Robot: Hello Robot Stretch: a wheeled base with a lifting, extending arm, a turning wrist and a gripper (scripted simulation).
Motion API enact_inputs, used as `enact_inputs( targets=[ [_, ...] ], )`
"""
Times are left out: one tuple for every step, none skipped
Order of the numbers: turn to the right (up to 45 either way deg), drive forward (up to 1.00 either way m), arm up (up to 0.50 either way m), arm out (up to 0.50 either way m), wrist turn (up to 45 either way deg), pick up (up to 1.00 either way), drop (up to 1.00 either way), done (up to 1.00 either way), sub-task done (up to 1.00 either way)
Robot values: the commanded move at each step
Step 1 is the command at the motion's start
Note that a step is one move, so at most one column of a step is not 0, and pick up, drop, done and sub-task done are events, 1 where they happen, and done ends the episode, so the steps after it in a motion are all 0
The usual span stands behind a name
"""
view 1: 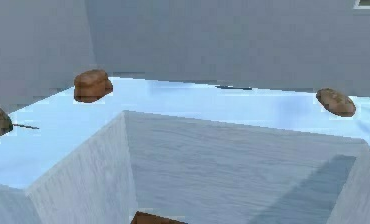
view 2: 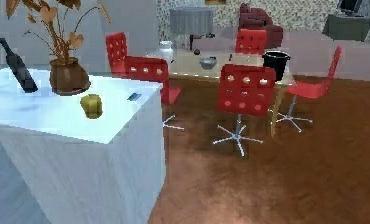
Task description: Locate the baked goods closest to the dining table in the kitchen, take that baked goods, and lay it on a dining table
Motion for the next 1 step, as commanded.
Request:
enact_inputs(
  targets=[
    [0.0, 0.50, 0.00, 0.00, 0.0, 0.00, 0.00, 0.00, 0.00]
  ],
)
